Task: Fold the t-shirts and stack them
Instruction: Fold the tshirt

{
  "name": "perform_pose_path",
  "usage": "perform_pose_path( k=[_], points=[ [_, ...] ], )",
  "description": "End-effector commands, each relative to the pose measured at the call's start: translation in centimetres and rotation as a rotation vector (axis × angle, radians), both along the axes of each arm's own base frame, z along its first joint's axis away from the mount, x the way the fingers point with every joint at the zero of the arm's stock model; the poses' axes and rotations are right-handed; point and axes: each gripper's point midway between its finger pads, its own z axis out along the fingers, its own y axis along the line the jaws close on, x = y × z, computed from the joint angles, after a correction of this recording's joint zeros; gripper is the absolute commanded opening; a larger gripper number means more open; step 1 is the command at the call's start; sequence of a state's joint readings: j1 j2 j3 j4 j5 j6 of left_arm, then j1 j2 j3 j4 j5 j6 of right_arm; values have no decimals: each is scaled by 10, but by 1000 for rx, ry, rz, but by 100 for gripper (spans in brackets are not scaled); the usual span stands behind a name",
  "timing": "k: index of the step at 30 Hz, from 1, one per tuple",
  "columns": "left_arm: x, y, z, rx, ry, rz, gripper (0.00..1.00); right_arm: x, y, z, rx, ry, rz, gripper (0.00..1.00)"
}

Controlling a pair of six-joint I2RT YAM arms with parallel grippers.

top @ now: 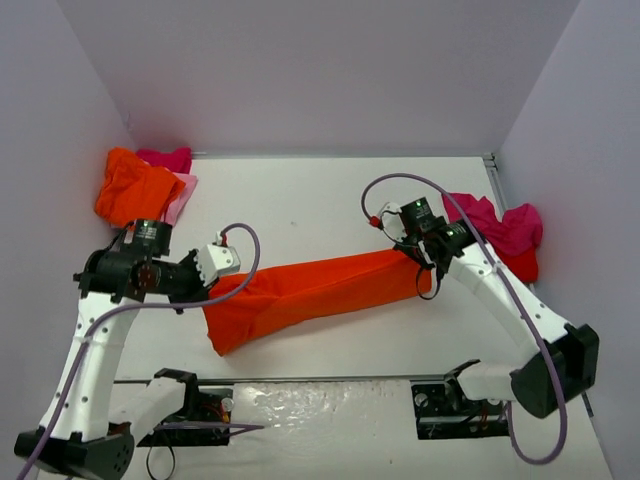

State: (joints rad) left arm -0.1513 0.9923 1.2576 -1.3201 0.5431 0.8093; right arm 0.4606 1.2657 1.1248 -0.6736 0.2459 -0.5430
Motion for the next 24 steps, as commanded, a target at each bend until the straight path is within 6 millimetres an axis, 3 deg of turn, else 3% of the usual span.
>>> perform_pose_path(
  k=[1, 7, 14, 24],
  points=[
    [42, -7, 6, 7, -42, -40, 0, 25, 10, 1, -24, -11, 1, 0],
    [85, -10, -1, 26, -52, -41, 0, 50, 18, -31, -79, 65, 21, 0],
    [107, -4, -19, 80, -45, -39, 0, 69, 21, -54, -115, 117, 39, 0],
    [122, 9, -18, 88, -77, -7, 0, 88, 12, -39, -134, 75, 19, 0]
  ],
)
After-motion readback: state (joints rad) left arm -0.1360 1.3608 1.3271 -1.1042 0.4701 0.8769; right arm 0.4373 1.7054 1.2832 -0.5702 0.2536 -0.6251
